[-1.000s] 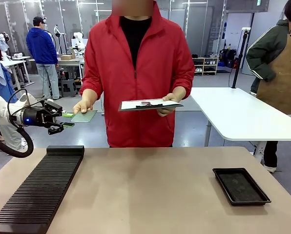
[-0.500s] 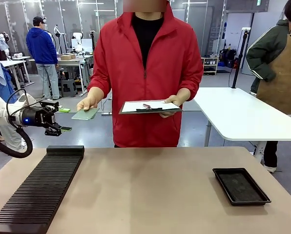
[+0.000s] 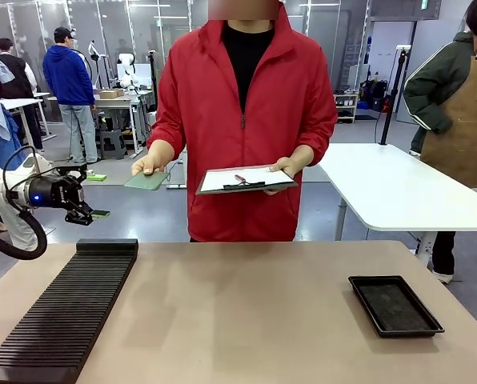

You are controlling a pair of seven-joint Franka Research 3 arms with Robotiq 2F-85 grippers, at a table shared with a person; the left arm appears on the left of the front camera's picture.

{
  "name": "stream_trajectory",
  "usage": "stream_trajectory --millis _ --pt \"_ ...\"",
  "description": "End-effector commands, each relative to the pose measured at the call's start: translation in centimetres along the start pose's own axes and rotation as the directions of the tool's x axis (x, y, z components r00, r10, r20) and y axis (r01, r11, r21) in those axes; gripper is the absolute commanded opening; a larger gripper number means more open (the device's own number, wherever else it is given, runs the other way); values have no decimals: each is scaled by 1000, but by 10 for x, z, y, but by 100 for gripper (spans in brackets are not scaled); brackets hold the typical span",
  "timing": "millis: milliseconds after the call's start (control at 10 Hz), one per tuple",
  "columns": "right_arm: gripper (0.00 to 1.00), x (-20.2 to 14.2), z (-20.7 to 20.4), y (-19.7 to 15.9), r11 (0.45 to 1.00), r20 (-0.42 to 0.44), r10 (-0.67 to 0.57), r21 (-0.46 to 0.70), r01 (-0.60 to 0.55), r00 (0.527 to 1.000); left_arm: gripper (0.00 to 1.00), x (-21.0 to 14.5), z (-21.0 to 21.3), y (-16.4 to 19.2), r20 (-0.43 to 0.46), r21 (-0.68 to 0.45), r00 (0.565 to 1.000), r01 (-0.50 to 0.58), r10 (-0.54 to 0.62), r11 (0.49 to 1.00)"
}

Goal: Inspect the PCB.
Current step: Release the Blank PCB you were holding, then pick up the Blank PCB that the human is holding.

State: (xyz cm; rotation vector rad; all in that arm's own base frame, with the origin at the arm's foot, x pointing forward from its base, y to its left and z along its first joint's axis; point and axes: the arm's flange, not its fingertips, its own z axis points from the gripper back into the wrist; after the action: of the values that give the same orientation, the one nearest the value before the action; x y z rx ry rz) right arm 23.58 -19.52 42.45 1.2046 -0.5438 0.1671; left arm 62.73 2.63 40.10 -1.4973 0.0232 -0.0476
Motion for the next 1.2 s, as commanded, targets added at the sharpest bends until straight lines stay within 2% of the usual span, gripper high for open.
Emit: stream_trajectory --millis 0,1000,1100 --pt "100 1 1 0 1000 9 20 9 -20 1000 100 1 -5 -1 -10 2 1000 3 -3 1000" --pt "100 1 1 0 1000 9 20 9 -20 1000 100 0 -3 0 -5 -1 1000 0 0 1000" --pt "100 1 1 0 1000 9 20 9 -20 1000 100 -37 21 0 -35 -8 999 6 -6 1000"
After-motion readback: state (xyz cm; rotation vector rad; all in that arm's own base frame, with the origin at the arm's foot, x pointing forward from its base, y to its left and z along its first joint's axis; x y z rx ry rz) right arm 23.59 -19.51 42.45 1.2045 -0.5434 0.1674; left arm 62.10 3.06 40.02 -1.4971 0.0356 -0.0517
